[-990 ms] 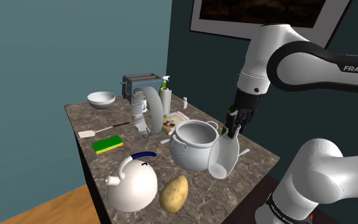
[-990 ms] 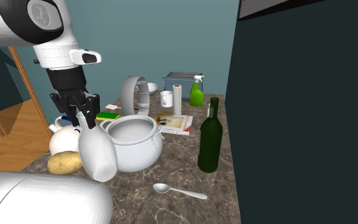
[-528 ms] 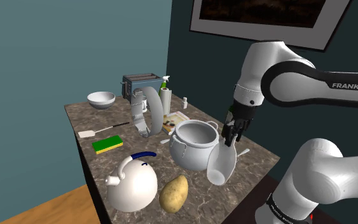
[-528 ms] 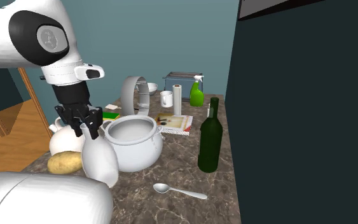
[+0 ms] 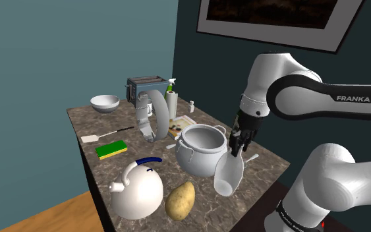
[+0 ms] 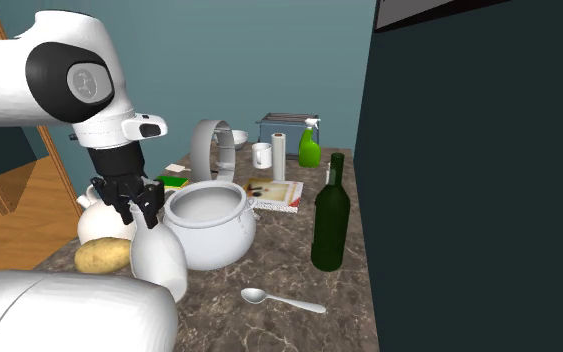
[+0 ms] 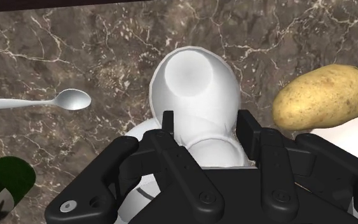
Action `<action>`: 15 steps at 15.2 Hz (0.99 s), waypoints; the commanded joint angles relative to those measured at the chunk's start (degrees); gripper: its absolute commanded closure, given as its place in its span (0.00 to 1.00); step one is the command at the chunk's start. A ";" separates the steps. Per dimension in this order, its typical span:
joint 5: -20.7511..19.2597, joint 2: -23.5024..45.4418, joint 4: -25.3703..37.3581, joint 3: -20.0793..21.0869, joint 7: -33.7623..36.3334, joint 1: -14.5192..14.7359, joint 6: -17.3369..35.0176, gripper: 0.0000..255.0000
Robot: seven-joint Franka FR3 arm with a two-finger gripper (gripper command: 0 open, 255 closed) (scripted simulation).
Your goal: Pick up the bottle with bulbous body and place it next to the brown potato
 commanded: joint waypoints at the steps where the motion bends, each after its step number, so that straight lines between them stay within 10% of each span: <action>1: 0.02 -0.01 -0.02 0.02 0.01 0.01 0.05 1.00; 3: 0.02 -0.01 -0.02 0.02 0.01 0.01 0.05 1.00; 4: 0.02 -0.02 -0.03 0.02 0.01 0.01 0.05 0.00; 15: -1.28 0.19 7.32 -1.20 0.11 -0.70 -7.05 0.00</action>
